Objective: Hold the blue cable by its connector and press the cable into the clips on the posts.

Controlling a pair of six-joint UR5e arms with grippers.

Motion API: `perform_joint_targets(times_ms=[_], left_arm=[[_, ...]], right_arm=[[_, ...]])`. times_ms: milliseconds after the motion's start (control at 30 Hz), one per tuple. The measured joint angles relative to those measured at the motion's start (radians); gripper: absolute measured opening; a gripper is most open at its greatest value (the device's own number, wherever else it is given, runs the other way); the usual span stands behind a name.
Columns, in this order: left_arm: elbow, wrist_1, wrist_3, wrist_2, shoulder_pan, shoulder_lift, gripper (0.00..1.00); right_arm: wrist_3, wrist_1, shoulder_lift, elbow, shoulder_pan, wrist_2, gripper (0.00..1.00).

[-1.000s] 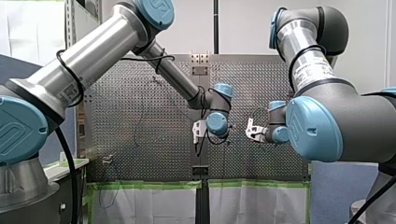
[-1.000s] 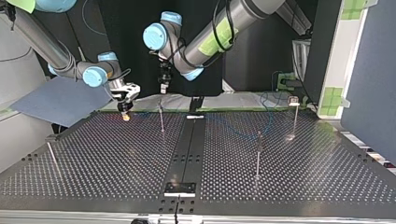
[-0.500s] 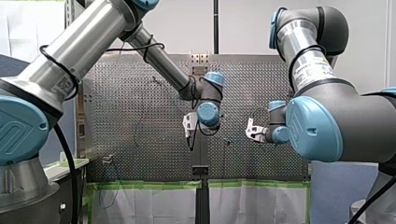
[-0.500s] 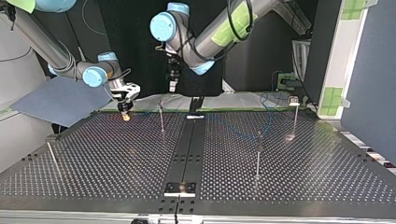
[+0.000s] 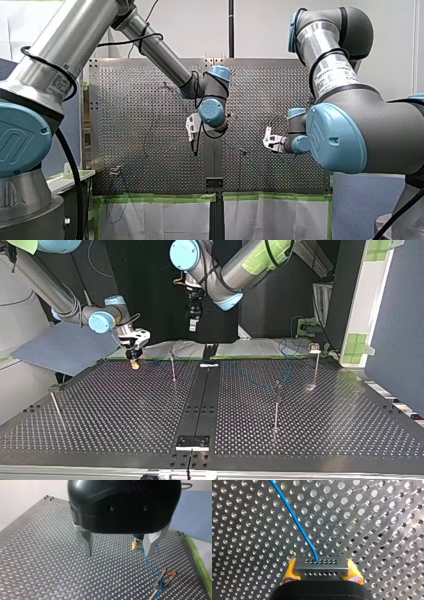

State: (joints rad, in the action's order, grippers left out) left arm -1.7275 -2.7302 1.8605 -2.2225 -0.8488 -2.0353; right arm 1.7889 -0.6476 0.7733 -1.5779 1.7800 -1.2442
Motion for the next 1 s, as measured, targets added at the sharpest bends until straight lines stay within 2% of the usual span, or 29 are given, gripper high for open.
perform_joint_targets(times_ms=[167,533,700,867,1000], left_arm=[[-0.046,0.024,0.028,0.017,0.007,0.046,1.0],[-0.15,0.008,0.099,0.021,0.037,0.15,1.0],[-0.195,-0.011,0.106,0.018,0.055,0.195,1.0],[-0.25,0.025,0.126,0.009,0.068,0.25,1.0],[-0.293,0.058,0.131,0.014,0.079,0.293,1.0]], right_arm=[[0.0,0.0,0.0,0.0,0.0,0.0,0.0],[0.007,0.0,0.0,0.0,-0.002,0.0,0.0],[0.01,0.003,0.0,0.0,-0.007,0.0,0.0],[0.006,0.016,0.001,0.0,-0.014,0.0,0.0],[-0.003,0.026,0.002,0.0,-0.018,-0.004,0.0]])
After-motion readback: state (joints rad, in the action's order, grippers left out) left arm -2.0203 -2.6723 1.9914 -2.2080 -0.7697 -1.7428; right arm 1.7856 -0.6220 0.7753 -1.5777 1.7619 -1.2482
